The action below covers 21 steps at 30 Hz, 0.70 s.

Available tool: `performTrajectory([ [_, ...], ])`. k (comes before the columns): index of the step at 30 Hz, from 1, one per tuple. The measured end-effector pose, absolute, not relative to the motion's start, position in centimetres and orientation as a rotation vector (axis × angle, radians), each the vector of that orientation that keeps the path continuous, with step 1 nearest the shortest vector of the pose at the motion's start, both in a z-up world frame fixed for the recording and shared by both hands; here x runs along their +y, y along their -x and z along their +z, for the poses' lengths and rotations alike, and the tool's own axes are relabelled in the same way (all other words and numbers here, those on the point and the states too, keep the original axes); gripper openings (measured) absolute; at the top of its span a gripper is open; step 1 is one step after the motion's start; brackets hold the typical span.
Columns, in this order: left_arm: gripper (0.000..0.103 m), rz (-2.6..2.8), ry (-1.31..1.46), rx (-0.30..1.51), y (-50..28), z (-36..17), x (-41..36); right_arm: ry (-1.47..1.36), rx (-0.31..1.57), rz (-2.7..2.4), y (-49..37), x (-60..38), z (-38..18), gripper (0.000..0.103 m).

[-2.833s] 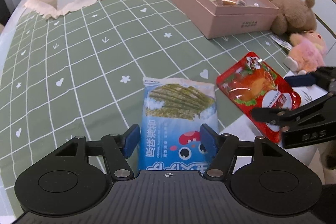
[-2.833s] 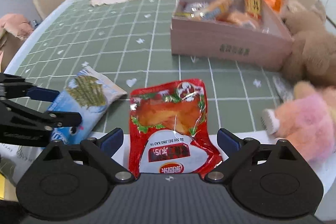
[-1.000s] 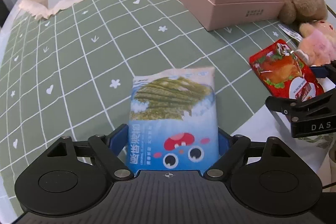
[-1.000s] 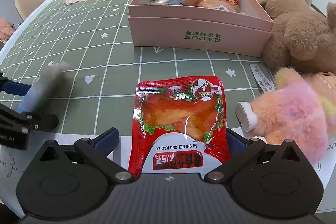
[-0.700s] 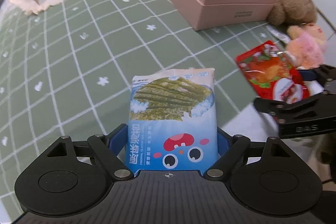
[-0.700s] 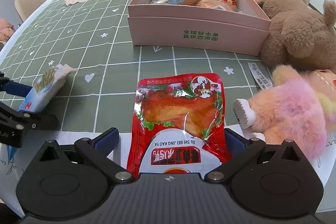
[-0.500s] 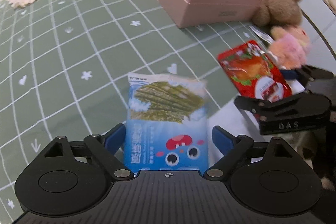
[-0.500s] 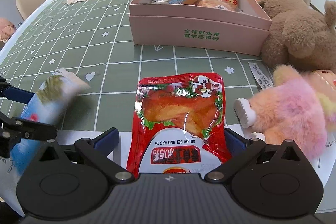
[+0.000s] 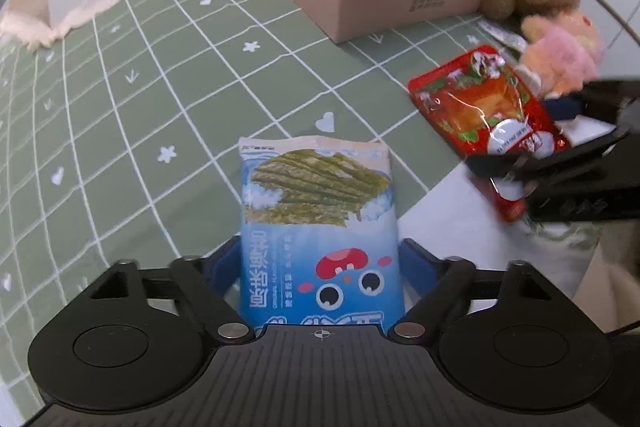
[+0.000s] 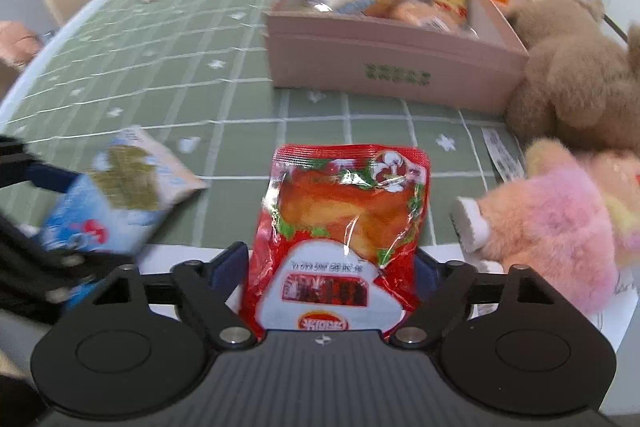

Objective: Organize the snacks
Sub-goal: 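Lift the red chicken bag with right tool while left tool holds the seaweed bag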

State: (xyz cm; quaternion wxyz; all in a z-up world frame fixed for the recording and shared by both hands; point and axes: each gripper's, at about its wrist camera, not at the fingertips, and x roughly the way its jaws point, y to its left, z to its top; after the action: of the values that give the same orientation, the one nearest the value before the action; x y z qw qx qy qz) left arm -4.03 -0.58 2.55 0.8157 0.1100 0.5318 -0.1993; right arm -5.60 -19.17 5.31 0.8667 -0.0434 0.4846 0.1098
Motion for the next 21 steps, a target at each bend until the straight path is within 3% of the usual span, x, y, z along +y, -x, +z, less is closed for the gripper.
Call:
performTrajectory([
  [2, 0.084, -0.419, -0.202, 1.142, 4.1, 2.7, -0.3, 0.081, 1.008, 0.252, 6.0, -19.4, 6.4, 0.039],
  [4, 0.083, -0.415, -0.186, 1.146, 4.2, 2.7, -0.2, 0.056, 1.009, 0.27, 6.1, -19.9, 7.3, 0.032],
  [6, 0.083, -0.412, -0.18, 1.146, 4.1, 2.7, -0.2, 0.062, 1.01, 0.275, 6.1, -20.1, 7.6, 0.032],
  [8, 0.083, -0.406, -0.187, 1.144, 4.1, 2.7, -0.3, 0.087, 1.004, 0.254, 6.1, -20.2, 7.5, 0.037],
  [9, 0.084, -0.404, -0.187, 1.144, 4.0, 2.7, -0.3, 0.098, 0.997, 0.237, 6.2, -20.2, 7.5, 0.056],
  [10, 0.084, -0.401, -0.185, 1.144, 4.0, 2.7, -0.3, 0.102, 0.986, 0.222, 6.3, -20.2, 7.5, 0.082],
  [12, 0.084, -0.396, -0.18, 1.14, 4.1, 2.6, -0.3, 0.1, 0.933, 0.2, 6.7, -20.2, 7.7, 0.097],
  [21, 0.088, -0.378, -0.252, 1.109, 5.0, 2.2, -0.9, 0.17, 0.895, 0.287, 7.3, -18.4, 5.2, 0.096],
])
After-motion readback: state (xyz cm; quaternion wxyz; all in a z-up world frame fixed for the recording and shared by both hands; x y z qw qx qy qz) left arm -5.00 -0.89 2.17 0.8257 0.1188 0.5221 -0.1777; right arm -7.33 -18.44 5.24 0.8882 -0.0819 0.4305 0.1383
